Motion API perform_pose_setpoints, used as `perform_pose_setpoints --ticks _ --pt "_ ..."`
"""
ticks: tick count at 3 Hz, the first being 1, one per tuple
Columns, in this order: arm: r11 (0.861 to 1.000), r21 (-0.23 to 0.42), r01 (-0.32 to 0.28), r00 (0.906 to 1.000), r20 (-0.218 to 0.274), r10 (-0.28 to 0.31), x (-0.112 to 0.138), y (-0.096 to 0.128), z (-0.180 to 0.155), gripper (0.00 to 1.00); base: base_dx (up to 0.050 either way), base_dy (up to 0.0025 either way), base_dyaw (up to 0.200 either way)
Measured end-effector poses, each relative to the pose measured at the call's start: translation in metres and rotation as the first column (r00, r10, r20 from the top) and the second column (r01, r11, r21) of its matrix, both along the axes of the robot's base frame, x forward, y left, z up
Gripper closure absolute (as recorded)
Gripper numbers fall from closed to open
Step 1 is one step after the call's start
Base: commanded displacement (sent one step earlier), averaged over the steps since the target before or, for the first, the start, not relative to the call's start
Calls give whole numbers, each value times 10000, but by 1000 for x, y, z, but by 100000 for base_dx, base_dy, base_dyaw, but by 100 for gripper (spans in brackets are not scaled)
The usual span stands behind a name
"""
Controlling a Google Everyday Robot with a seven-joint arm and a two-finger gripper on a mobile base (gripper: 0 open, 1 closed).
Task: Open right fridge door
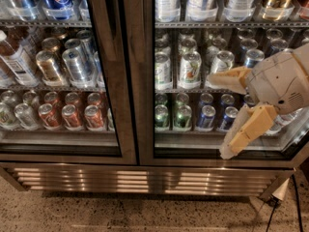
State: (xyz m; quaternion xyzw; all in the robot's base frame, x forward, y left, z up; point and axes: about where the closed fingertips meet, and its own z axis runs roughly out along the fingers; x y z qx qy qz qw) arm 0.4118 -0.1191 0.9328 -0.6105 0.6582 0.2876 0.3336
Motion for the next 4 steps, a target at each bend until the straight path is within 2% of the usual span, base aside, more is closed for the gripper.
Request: perform_pose_setpoints --ticks 1,2,3,4 --pt "10000 -78 -15 10000 93 16 -2 3 5 0 0 0 0" --pt "9929 1013 -625 9955 -647 692 -1 4 -14 0 0 0 0" --pt "9086 3846 -1629 9735 -872 2115 -5 12 -36 0 0 0 0" --pt "8449 5130 -1514 9665 -1024 2354 6 12 -46 0 0 0 0"
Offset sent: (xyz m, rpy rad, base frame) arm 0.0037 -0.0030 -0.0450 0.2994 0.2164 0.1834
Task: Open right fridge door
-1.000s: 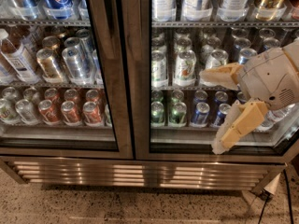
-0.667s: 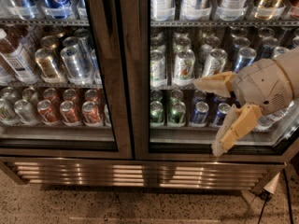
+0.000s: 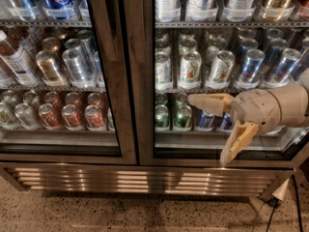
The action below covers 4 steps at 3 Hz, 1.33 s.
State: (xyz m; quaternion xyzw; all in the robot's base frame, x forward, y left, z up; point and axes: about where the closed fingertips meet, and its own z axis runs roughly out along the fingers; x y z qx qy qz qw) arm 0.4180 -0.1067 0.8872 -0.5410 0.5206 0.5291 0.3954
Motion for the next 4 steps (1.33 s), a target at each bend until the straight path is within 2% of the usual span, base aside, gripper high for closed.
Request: perform_pose_setpoints --ticks 1,2,3,4 --pt "10000 -4 7 10000 -4 -7 0 0 0 0 0 0 0" --pt "9989 -209 417 9991 -62 -419 2 1 -2 0 0 0 0" --pt "9893 112 1455 9893 128 -1456 4 6 -1 0 0 0 0" --pt "9893 115 1454 9893 126 -1455 4 6 -1 0 0 0 0"
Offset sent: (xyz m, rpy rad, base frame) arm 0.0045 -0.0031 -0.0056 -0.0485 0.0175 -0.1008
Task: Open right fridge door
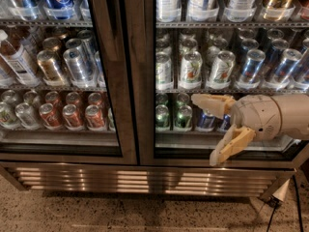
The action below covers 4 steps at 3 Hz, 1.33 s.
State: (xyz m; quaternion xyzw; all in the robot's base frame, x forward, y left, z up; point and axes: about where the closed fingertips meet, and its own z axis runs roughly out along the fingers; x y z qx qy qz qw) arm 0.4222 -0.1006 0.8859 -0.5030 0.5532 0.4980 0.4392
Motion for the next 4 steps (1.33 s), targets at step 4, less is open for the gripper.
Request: perform_pose_setpoints --ticks 4 --pt "9963 741 -427 9889 1452 316 -32 25 82 0 0 0 0"
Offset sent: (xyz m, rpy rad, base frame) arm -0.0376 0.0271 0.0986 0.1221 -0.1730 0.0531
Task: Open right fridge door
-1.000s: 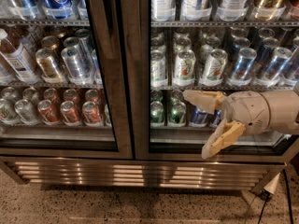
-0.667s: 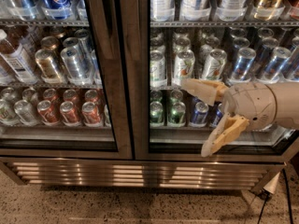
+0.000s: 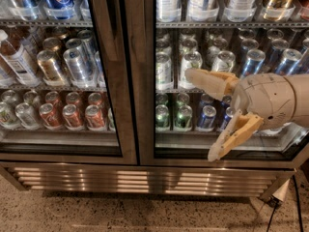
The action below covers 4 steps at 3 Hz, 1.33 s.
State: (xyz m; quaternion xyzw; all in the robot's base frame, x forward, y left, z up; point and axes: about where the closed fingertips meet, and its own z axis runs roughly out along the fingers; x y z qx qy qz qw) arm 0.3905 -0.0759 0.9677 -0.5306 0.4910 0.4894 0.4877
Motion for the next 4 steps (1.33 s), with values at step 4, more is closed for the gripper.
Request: perform_pose_setpoints --ticks 4 --pt "9951 -655 734 9961 -437 -764 41 25 43 0 0 0 0"
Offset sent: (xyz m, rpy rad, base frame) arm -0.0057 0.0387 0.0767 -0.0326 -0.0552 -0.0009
